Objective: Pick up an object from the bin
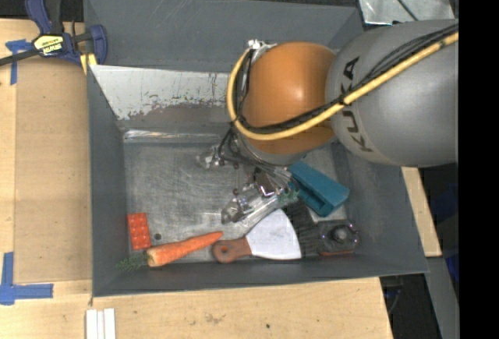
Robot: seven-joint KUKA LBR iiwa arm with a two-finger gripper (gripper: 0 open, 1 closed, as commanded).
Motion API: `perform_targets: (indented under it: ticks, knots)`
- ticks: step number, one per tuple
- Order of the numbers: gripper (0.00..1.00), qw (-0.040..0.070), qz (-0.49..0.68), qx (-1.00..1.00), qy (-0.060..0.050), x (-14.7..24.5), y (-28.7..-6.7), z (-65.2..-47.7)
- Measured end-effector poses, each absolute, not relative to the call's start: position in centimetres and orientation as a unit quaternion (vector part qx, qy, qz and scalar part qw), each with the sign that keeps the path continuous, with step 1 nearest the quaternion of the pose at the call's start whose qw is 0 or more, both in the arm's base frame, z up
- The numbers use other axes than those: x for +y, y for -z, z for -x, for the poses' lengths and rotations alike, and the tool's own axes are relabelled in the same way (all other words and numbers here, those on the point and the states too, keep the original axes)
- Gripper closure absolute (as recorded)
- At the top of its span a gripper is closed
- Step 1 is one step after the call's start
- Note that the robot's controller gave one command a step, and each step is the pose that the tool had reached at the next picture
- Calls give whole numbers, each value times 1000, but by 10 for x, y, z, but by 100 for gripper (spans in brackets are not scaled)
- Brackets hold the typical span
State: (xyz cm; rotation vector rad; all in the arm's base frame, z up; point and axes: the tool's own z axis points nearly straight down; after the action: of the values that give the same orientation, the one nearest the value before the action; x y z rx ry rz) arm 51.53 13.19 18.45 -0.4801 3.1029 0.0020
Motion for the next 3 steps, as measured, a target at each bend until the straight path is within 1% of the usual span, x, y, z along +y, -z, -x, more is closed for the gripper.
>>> perform_targets:
  ticks: [1,2,3]
  knots:
    - [0,4,59,998,-1,149,-153,-507]
    - [0,1,203,979,0,156,-114,-498]
    - [100,-2,204,979,1,158,-76,-486]
